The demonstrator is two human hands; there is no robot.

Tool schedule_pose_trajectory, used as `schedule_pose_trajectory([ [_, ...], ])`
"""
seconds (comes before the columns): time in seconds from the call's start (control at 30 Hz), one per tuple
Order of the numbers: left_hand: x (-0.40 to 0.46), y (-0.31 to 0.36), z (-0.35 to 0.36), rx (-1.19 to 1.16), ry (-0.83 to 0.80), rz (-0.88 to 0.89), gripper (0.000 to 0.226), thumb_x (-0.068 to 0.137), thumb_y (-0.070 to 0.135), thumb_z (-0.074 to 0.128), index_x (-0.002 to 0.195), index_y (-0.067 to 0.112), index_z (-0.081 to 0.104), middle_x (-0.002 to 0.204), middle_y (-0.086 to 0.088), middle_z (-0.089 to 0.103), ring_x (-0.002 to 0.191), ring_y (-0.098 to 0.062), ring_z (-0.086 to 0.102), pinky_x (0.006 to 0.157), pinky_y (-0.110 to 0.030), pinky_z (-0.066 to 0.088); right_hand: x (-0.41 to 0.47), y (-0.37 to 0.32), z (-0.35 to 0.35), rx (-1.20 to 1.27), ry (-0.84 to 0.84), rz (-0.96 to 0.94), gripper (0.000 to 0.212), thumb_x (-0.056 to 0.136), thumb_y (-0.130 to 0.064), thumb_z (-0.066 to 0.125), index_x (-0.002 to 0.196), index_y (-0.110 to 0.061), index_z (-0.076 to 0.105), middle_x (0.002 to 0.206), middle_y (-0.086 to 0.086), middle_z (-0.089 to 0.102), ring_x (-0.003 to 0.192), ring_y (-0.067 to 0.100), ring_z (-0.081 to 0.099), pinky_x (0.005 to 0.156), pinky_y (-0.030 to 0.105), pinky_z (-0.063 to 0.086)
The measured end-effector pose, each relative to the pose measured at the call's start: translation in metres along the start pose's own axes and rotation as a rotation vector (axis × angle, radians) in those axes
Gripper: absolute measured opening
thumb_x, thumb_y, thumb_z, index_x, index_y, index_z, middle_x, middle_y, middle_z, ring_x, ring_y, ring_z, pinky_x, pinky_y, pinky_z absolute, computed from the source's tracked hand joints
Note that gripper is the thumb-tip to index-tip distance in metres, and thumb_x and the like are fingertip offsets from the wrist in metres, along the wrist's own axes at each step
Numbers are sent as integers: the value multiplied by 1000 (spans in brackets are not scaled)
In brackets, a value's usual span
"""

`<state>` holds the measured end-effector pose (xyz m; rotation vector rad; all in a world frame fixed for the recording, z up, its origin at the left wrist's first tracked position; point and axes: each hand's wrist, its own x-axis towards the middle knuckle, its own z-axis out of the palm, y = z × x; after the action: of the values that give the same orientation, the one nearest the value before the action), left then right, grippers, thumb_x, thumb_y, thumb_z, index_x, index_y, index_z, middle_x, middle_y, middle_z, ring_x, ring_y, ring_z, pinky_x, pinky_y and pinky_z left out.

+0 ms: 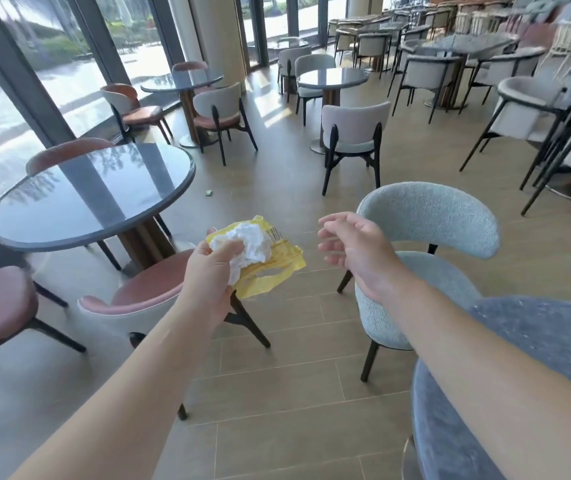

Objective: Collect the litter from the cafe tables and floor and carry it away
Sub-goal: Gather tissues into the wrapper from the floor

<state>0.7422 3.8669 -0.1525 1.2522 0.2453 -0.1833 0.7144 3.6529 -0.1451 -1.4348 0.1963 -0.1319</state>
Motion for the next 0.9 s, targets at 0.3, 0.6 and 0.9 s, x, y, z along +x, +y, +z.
schedule_pose_trajectory([
  [0.3, 92, 14, 27, 11, 40, 49, 21, 94, 2, 59, 112, 10, 65, 110, -17, 75, 93, -33, 76, 75, -51, 62, 90, -1, -7, -15, -40, 11, 12, 92, -17, 56, 91, -20, 68, 89, 2, 65, 77, 16, 62, 64, 29, 51],
  [0.6, 230, 29, 46, -68, 11, 44, 17, 93, 3, 61, 99, 19, 66, 85, -3, 79, 79, -24, 77, 61, -37, 60, 216, 4, 11, -61, -19, 38, 14, 92, -16, 56, 90, -18, 69, 84, 0, 66, 72, 14, 63, 64, 29, 52],
  [0.9, 402, 74, 66, -117, -57, -5, 16, 98, 2, 56, 101, 15, 65, 81, -3, 78, 68, -20, 76, 51, -32, 57, 376, -6, 52, -93, 15, 67, 11, 91, -19, 57, 91, -19, 68, 84, 0, 67, 76, 17, 62, 65, 30, 51],
])
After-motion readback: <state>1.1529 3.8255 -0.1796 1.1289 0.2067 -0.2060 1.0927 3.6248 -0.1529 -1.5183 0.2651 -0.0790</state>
